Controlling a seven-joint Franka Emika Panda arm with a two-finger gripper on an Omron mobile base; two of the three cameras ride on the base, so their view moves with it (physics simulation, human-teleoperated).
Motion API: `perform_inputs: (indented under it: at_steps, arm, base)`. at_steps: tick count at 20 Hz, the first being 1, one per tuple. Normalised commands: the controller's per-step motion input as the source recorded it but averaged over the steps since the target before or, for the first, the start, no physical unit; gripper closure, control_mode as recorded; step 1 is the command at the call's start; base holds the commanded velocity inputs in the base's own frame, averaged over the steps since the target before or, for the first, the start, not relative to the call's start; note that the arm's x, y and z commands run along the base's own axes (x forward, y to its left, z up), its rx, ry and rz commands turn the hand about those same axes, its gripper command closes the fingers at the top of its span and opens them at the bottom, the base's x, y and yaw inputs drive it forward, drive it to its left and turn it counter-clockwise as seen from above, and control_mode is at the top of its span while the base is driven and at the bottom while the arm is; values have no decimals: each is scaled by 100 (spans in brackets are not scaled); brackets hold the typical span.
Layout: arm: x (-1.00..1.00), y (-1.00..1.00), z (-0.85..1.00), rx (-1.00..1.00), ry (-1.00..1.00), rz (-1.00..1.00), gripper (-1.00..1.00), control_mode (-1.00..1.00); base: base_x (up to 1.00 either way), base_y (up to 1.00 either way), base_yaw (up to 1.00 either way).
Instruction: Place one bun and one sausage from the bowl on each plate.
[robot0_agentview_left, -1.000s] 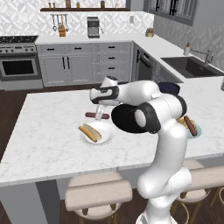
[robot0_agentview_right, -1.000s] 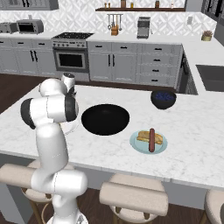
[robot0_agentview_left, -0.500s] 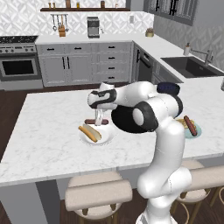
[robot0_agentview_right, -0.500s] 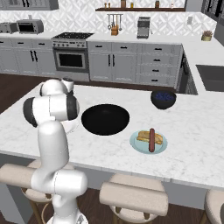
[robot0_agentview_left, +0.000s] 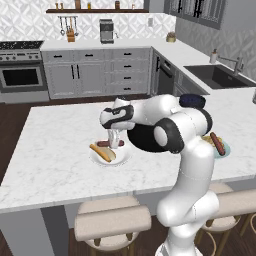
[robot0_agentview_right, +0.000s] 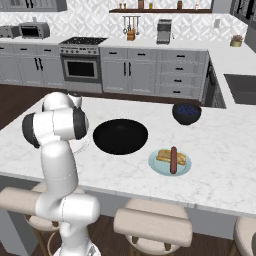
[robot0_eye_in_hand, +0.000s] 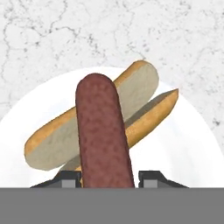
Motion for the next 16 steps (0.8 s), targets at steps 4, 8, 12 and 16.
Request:
perform_inputs:
  at_steps: [4,8,12,16]
  arm:
    - [5,0,-20,0,2,3,100,-100]
    - [-18,0,-2,0,0,5,-100,-100]
    - [-38,0,0,0,0,7,-100,-100]
    - [-23,0,17,0,0,4,-100,-100]
  base:
    - [0,0,0]
    - [0,0,0]
    - [0,0,0]
    - [0,0,0]
